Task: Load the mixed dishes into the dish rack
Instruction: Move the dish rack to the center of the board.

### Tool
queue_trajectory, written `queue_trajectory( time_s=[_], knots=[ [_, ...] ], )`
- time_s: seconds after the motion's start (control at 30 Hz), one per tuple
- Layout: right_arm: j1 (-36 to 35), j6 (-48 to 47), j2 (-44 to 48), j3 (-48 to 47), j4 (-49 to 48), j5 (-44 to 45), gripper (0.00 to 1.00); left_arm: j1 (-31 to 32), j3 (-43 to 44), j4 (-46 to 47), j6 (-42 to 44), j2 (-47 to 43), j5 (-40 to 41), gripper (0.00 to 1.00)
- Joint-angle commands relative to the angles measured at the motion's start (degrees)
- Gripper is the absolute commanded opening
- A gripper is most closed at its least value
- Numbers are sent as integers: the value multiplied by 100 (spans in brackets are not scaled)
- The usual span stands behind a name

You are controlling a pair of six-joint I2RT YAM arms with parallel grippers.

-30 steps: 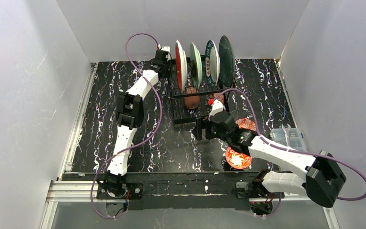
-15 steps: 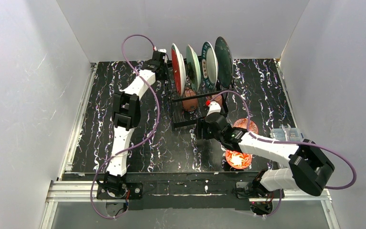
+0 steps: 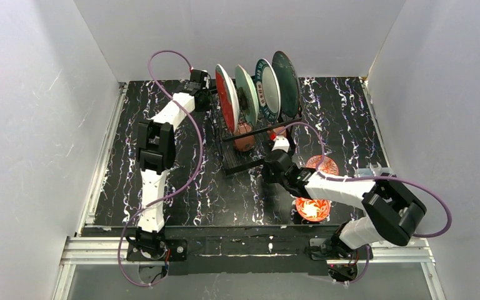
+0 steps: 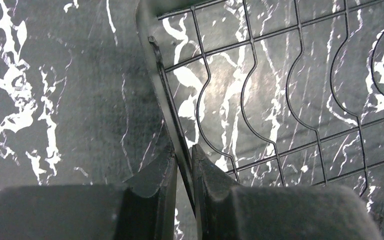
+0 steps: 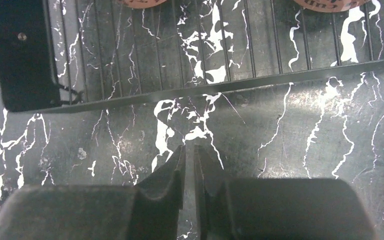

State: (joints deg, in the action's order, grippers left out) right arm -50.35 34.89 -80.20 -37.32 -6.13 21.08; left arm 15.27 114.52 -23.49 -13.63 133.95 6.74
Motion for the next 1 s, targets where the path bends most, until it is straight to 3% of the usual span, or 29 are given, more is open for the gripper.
queue_trajectory(
  time_s=[0.0,0.4,0.97],
  knots=[
    [17,221,-231,-96,-340,258,16,-197,-408,-766,332,-808,-180,0],
    [25,462,-733,-322,-632,440,2,-261,-1519,-1154,249,-1646,-138,0],
    [43,650,-626,-301,-793,566,1,-269,-3380,-1219,-68,-3048,-287,11]
  ],
)
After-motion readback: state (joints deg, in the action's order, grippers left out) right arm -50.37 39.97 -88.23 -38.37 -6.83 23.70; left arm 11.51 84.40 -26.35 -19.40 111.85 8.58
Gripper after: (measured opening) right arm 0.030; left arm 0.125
